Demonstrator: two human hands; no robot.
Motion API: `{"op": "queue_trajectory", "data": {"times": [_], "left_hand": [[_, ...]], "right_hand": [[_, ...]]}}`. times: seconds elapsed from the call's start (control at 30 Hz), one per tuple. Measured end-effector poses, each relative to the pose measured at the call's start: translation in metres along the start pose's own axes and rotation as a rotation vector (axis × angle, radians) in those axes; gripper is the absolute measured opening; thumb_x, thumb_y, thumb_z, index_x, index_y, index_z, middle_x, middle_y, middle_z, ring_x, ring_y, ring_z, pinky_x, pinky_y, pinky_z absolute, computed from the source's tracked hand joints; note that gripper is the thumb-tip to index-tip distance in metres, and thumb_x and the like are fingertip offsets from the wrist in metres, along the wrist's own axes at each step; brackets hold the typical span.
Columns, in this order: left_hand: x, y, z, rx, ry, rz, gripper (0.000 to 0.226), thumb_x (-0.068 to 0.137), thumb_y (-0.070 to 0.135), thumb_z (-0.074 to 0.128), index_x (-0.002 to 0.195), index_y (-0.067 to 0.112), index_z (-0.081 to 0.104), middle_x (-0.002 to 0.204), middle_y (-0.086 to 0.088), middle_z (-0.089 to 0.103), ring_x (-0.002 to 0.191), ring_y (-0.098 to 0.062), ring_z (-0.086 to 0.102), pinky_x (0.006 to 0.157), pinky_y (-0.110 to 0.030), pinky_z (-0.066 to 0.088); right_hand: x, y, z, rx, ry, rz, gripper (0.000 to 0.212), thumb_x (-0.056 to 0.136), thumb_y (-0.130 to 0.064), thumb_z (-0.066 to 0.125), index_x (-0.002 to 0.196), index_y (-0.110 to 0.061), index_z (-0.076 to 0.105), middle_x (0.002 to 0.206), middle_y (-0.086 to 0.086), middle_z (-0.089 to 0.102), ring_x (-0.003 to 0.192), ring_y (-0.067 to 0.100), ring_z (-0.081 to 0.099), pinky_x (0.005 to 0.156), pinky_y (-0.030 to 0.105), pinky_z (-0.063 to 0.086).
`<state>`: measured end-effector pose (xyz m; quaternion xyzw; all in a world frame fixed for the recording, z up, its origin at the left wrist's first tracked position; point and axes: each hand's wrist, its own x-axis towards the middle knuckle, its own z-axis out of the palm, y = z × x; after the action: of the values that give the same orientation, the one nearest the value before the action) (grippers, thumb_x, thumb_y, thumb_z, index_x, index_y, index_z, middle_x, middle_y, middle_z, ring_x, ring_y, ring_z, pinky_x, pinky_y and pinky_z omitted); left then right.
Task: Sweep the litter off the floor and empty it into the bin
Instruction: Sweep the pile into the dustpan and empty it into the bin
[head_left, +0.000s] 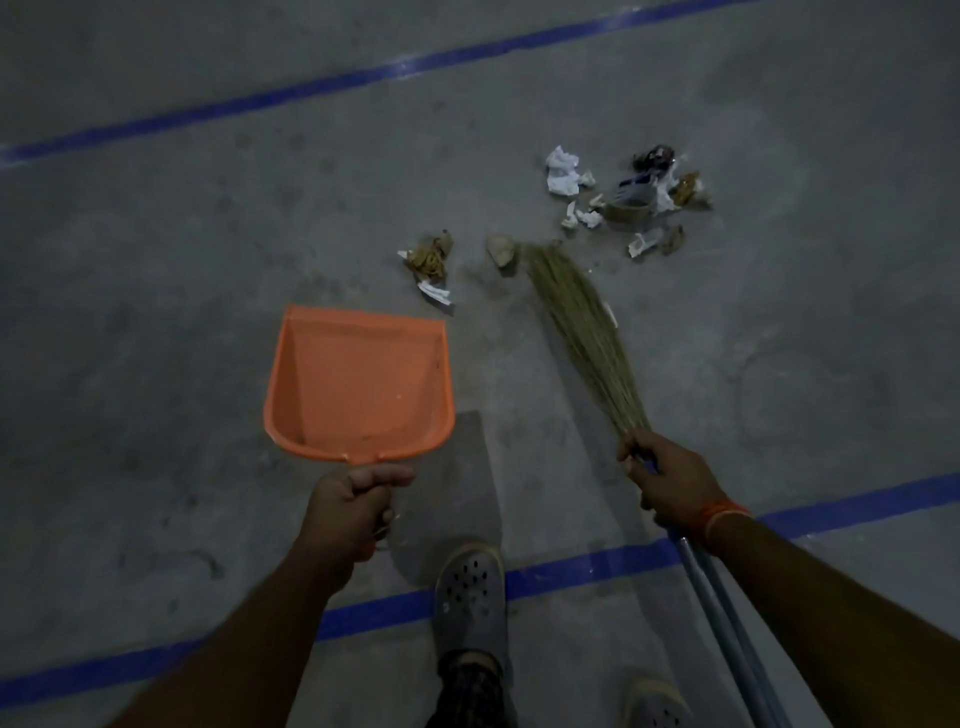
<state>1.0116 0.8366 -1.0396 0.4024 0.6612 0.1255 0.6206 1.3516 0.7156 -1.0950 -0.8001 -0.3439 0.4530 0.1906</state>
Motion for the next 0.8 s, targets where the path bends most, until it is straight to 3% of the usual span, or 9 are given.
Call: {"op": "queue_trajectory", "data": {"times": [0.13,0.3,0.47,0.6,0.8], "left_hand": [[0.01,0.015,-0.012,-0.005,-0.01,0.009,0.03,0.098,-0.006,0.044,0.102,0.005,0.071,0.049,-0.004,0.045,0.037,-0.01,0.033,0.042,-0.013,0.023],[0.033,0.034,-0.028,0.029,-0.046,0.062,0.026,0.1,-0.001,0.046,0.103,0.006,0.072,0.049,-0.003,0.045,0.036,-0.009,0.034,0.041,-0.013,0.023],[0.054,0.041,-0.04,0.008,-0.048,0.096,0.028,0.1,-0.004,0.044,0.101,0.003,0.071,0.047,-0.003,0.047,0.034,-0.007,0.036,0.037,-0.012,0.025],[0.054,0.041,-0.045,-0.006,-0.059,0.087,0.029,0.099,-0.007,0.043,0.102,0.002,0.071,0.045,0.0,0.05,0.033,-0.005,0.037,0.036,-0.012,0.026],[0.049,0.04,-0.044,0.009,-0.074,0.06,0.033,0.099,-0.009,0.042,0.099,0.003,0.072,0.046,-0.003,0.05,0.035,-0.007,0.039,0.036,-0.015,0.028]], "right_hand": [[0.019,-0.033,0.024,-0.092,-0.058,-0.1,0.012,0.093,-0.014,0.057,0.091,-0.025,0.06,0.094,0.002,0.064,0.062,0.013,0.056,0.052,0.021,0.044],[0.058,-0.089,0.079,-0.214,-0.145,-0.191,0.012,0.087,-0.014,0.058,0.092,-0.025,0.062,0.099,0.007,0.065,0.087,0.025,0.06,0.073,0.029,0.045],[0.092,-0.124,0.114,-0.311,-0.208,-0.154,0.02,0.086,-0.011,0.053,0.091,-0.031,0.056,0.098,0.011,0.062,0.091,0.031,0.059,0.072,0.027,0.036],[0.101,-0.123,0.104,-0.287,-0.179,-0.03,0.023,0.085,-0.008,0.047,0.093,-0.026,0.06,0.087,0.006,0.056,0.075,0.026,0.054,0.065,0.03,0.042],[0.097,-0.09,0.039,-0.284,-0.025,0.084,0.021,0.085,-0.013,0.048,0.084,-0.03,0.06,0.09,0.011,0.063,0.075,0.037,0.067,0.064,0.042,0.059]]}}
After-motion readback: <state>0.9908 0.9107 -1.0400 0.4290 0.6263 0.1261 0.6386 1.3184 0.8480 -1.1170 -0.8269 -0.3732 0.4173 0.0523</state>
